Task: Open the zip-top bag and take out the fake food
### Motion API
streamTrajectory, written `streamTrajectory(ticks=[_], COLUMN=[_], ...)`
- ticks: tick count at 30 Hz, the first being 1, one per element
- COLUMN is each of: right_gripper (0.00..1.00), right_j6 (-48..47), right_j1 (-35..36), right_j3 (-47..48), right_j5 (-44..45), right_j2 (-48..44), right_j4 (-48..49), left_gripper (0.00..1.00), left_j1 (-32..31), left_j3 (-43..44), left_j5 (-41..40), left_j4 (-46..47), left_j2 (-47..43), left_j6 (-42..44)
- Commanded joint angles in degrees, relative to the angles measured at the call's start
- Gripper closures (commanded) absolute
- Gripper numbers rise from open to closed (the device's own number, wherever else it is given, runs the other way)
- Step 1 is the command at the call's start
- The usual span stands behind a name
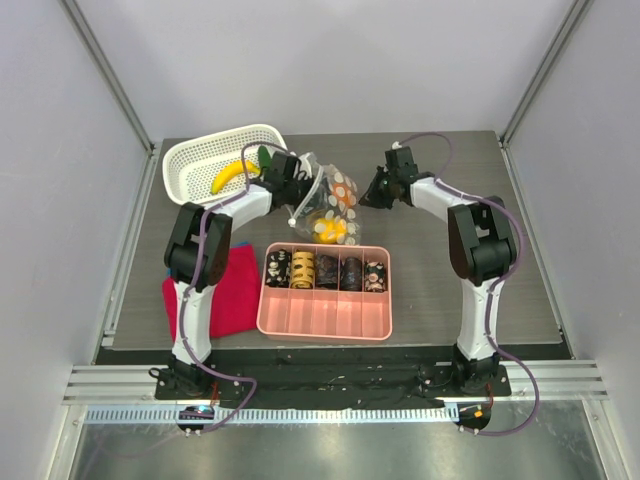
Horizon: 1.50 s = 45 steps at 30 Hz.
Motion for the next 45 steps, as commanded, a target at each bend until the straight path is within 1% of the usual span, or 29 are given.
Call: streamTrajectory(ticks=[1, 6, 10, 15, 19, 26, 27, 29, 34, 37, 39, 41, 42, 45], right_gripper=[0.98, 0.99, 0.99, 0.99, 0.99, 0.99, 0.99, 0.99, 0.98, 0.99, 0.99, 0.99, 0.99, 0.99], right_j6=[-4.1, -5.1, -4.9, -3.7, -1.7, 6.7, 8.5, 9.1, 10.4, 8.7, 6.9, 4.5, 3.8, 1.6], right_j1=[1.2, 3.7, 5.1, 6.3, 6.3, 6.2, 6.1, 5.5, 1.9, 0.1, -0.6, -0.8, -1.0, -0.9], right_j3=[-4.8, -10.6, -11.4, -11.6, -12.4, -12.8, -12.8, -12.6, -8.6, -5.4, -1.5, 1.2, 4.0, 6.0], right_j5=[0.6, -1.8, -6.7, -8.1, -7.7, -10.0, -8.4, -6.8, -5.5, -4.8, -2.0, -0.8, -0.6, -0.1], right_j2=[-10.8, -14.2, -14.2, -11.2, -9.1, -2.5, -2.0, -1.3, 1.0, 3.1, 4.7, 5.8, 6.6, 5.4], right_j4=[-5.6, -6.1, -5.1, -3.5, 0.1, 9.5, 10.8, 11.8, 12.2, 11.8, 8.8, 7.1, 4.5, 1.2], left_gripper=[0.29, 0.30, 0.30, 0.31, 0.30, 0.29, 0.29, 0.28, 0.28, 0.27, 0.27, 0.27, 0.27, 0.27], left_j1=[0.7, 0.7, 0.7, 0.7, 0.7, 0.6, 0.8, 0.8, 0.9, 1.0, 1.0, 1.1, 1.1, 1.0], left_j3=[-1.2, -1.8, -1.7, -1.8, -1.9, -0.8, -0.6, -0.5, -0.7, 0.1, 0.4, 0.9, 1.1, 1.2], left_j5=[1.4, 1.1, 1.0, 1.0, 1.0, 2.6, 2.5, 2.0, 2.5, 3.3, 3.9, 4.1, 4.8, 6.8], left_j4=[2.5, 4.3, 4.7, 4.6, 4.5, 2.3, 1.9, 1.1, 1.9, 2.2, 2.8, 3.1, 3.4, 5.3], left_j2=[-3.5, -3.5, -3.3, -2.8, -2.7, -1.6, -1.5, -1.3, -0.9, -0.4, -0.1, 0.2, 0.5, 1.6], left_j6=[-0.9, -2.4, -3.0, -3.1, -3.1, -0.9, 0.1, 0.5, 0.1, -0.3, -0.9, -1.2, -1.6, -3.7])
